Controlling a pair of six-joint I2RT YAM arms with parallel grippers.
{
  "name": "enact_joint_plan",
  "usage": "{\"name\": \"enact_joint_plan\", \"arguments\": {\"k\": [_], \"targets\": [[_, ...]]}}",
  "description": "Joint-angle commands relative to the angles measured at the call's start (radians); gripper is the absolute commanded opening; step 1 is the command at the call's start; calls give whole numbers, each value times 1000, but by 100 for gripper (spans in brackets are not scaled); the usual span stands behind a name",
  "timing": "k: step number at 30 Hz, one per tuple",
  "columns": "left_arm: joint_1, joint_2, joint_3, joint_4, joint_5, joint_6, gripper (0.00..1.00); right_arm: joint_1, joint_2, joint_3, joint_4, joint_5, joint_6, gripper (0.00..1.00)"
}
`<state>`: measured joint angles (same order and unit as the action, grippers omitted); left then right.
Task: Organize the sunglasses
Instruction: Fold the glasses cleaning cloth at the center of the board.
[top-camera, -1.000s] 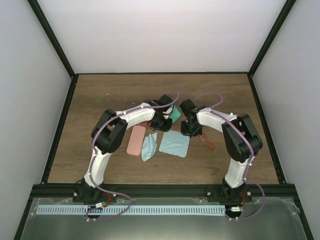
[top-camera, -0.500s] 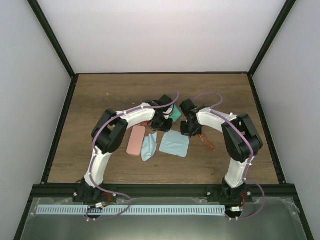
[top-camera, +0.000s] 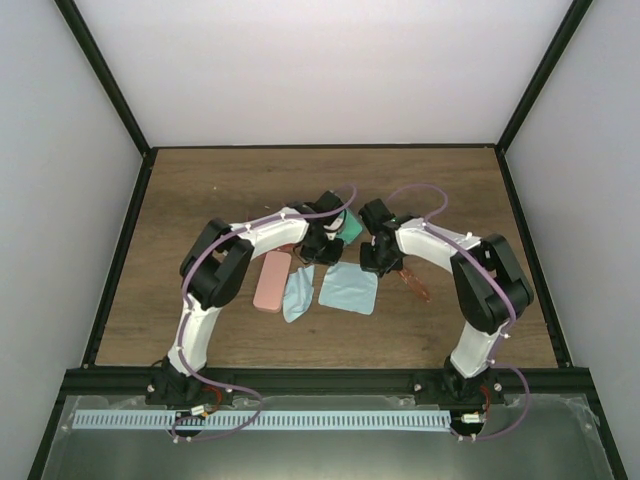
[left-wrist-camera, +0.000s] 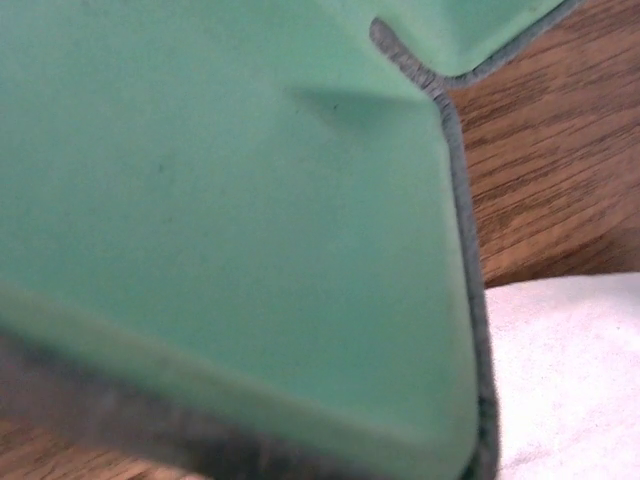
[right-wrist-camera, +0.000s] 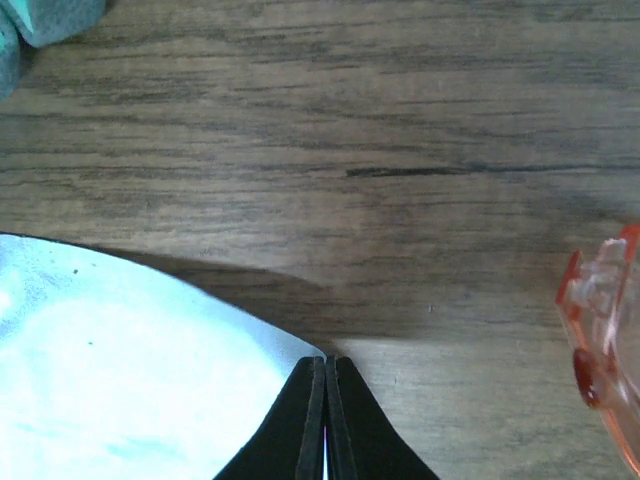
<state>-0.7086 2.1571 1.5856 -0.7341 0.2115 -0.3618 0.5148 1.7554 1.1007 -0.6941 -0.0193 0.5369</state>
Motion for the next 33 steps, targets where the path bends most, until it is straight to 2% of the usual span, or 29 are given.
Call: {"name": "enact_joint_plan", "arguments": {"k": [1, 18, 33], "targets": [[-3, -54, -36, 17, -15, 6, 4, 17, -49, -14, -6, 6, 22, 1], [-3, -118, -56, 27, -6, -6, 4, 67, -110, -56, -20, -2, 58, 1], [-4, -183, -181, 45, -15, -1, 4, 117, -145, -75, -39, -7, 91, 1]]}}
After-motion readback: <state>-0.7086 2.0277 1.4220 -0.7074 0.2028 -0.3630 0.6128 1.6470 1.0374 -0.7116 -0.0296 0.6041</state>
